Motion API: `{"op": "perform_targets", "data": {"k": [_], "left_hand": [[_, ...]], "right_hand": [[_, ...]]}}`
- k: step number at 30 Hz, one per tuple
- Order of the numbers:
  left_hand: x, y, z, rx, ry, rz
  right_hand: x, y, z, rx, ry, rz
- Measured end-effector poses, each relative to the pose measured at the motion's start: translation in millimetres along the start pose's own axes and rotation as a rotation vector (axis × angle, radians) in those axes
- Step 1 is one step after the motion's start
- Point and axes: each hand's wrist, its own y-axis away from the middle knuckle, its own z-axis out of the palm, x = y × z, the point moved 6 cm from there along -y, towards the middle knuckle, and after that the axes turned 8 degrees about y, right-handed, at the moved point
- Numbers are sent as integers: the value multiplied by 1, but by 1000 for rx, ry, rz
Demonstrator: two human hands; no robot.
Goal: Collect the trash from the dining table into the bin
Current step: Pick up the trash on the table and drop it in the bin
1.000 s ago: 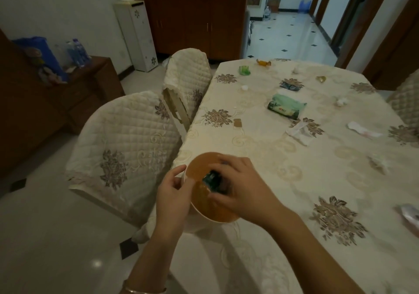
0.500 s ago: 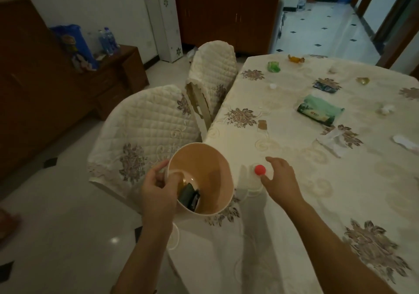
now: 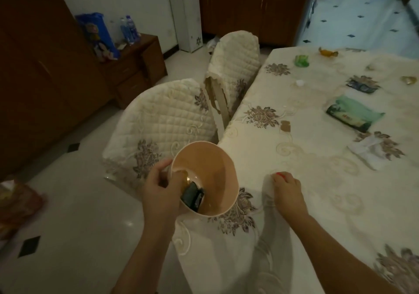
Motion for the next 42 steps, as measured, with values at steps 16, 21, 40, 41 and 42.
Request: {"op": "perform_targets", "data": {"k": [16, 21, 40, 41, 42], "left_hand": [[2, 14, 14, -217, -8, -19], [-7, 44, 48, -420, 1, -71], [-25, 224, 144, -848, -28, -19], [-27, 233, 145, -833, -32, -14], [-28, 240, 146, -812, -36, -10]], "right_hand": [[-63, 65, -133, 589, -327, -187], [-90, 119, -130, 308, -122, -349], [187, 328, -99, 314, -181, 691], [198, 335, -88, 240, -200, 705], [206, 339, -77, 175, -220, 704]]}}
